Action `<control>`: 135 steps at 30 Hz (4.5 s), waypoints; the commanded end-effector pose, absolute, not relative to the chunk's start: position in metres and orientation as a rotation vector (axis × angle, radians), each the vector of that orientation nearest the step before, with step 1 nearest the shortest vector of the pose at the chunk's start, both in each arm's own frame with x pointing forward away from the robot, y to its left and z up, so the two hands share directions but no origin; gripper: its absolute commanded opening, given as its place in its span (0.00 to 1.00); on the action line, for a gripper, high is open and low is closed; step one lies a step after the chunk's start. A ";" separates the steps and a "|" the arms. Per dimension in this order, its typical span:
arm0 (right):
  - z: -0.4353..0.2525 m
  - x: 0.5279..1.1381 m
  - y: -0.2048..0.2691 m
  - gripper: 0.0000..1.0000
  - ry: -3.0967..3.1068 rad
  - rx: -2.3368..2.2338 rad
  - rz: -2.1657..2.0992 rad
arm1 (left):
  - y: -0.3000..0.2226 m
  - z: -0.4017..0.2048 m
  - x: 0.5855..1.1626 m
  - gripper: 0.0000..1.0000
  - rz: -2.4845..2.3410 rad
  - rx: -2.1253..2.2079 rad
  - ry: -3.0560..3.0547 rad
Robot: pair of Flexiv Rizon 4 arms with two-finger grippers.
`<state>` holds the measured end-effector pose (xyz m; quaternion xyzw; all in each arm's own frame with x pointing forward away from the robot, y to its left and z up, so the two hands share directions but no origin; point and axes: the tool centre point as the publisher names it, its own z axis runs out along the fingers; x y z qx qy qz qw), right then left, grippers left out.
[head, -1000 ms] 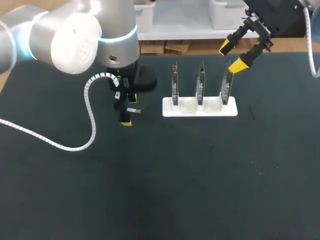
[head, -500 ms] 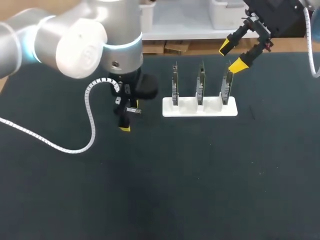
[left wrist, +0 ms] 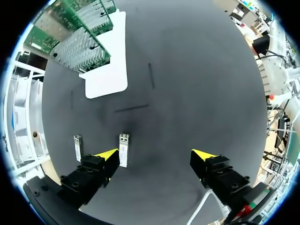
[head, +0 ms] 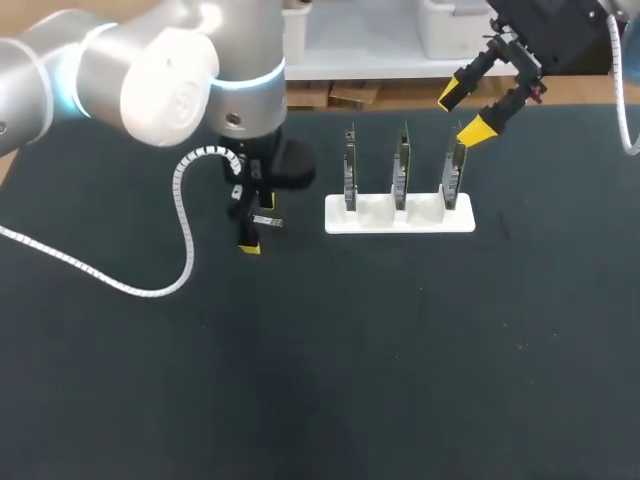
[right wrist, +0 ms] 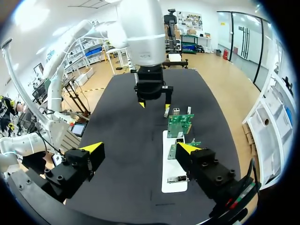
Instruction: Pick up the optical module with the left hand, and insert it into the network port with the right hand.
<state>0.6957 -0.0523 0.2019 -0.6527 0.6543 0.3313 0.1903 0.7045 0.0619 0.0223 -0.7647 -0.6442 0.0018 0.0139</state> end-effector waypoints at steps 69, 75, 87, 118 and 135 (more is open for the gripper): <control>0.202 0.697 -0.052 1.00 1.838 -1.835 0.933 | 0.066 -0.004 0.743 1.00 0.003 -2.327 -2.021; 0.202 0.697 -0.052 1.00 1.838 -1.835 0.933 | 0.070 -0.004 0.744 1.00 -0.001 -2.316 -2.035; 0.202 0.697 -0.052 1.00 1.838 -1.835 0.933 | 0.074 -0.008 0.750 1.00 0.039 -2.275 -2.052; 0.202 0.697 -0.052 1.00 1.838 -1.835 0.933 | 0.077 -0.016 0.750 0.61 0.072 -2.253 -2.056; 0.202 0.697 -0.052 1.00 1.838 -1.835 0.933 | 0.078 -0.016 0.748 0.00 0.071 -2.258 -2.041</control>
